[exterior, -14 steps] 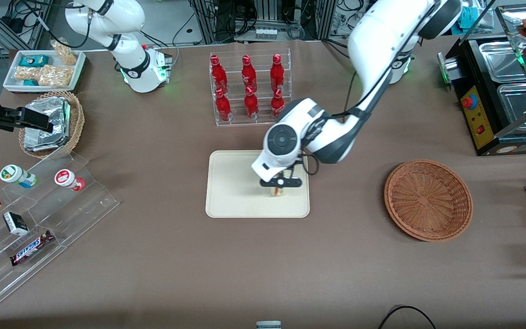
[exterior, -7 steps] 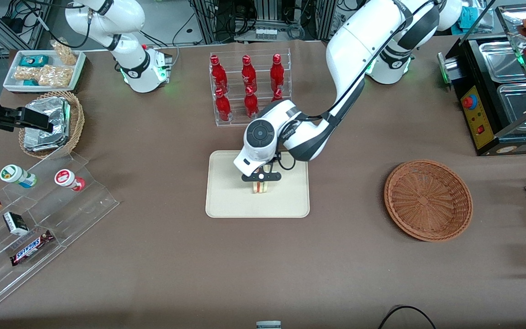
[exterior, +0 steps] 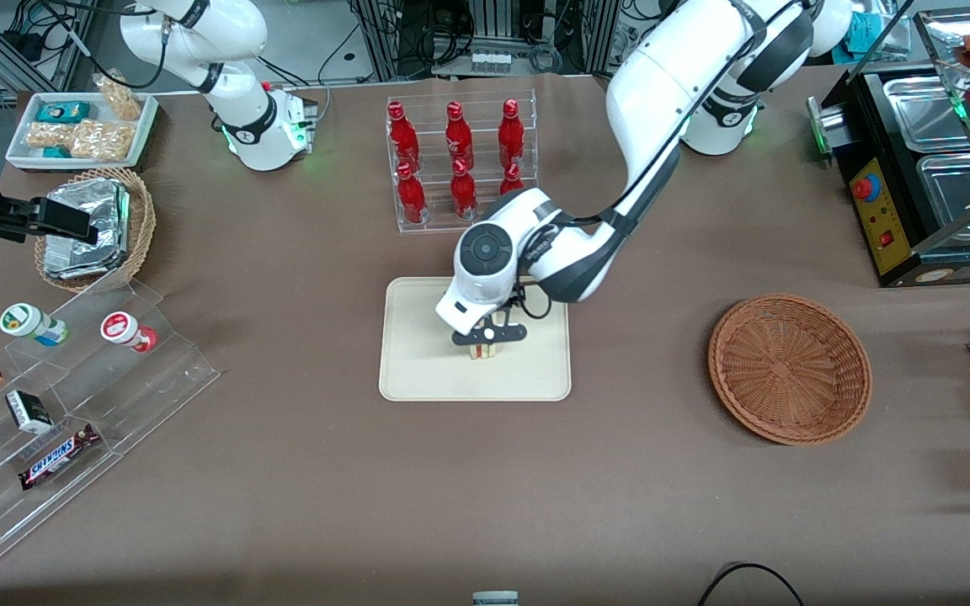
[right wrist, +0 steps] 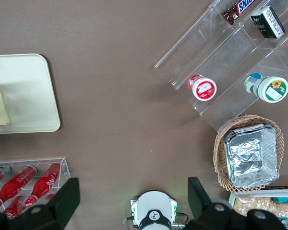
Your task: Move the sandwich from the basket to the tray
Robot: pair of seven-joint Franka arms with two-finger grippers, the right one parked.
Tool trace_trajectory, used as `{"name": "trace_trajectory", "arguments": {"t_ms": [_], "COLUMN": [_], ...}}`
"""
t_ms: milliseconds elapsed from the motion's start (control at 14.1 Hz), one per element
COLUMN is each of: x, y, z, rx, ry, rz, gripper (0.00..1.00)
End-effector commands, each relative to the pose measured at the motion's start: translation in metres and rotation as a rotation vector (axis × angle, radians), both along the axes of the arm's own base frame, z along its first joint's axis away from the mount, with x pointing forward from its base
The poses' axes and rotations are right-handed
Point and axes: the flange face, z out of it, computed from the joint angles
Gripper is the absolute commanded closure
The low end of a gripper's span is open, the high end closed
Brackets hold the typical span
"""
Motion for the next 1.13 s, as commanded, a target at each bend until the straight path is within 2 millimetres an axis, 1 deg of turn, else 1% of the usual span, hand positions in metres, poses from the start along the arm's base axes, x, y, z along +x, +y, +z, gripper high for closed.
{"name": "trace_trajectory", "arguments": {"t_ms": [0,71,142,213,284,426,496,567,709,780,922,1064], "x": [0.031,0.044,0.063,0.078,0.085,0.100,0.106,0.108,0.100,0.093,0.080,0.078], "y": [0.040,0.063,0.098,0.132,0.165,0.248,0.291,0.329,0.385,0.400,0.419,0.432], "z": [0.066,0.084,0.107,0.123,0.143,0.177,0.191,0.208,0.236,0.249,0.272,0.301], "rx": [0.024,0.032,0.019,0.017,0.035,0.043,0.043,0.041,0.056,0.065,0.075,0.063], "ry": [-0.024,-0.015,-0.019,-0.004,0.021,0.089,0.115,0.125,0.164,0.181,0.210,0.184], "rz": [0.069,0.101,0.156,0.181,0.158,0.125,0.097,0.062,0.036,0.037,0.060,0.078], "gripper": [0.00,0.00,0.00,0.00,0.00,0.00,0.00,0.00,0.00,0.00,0.00,0.00]}}
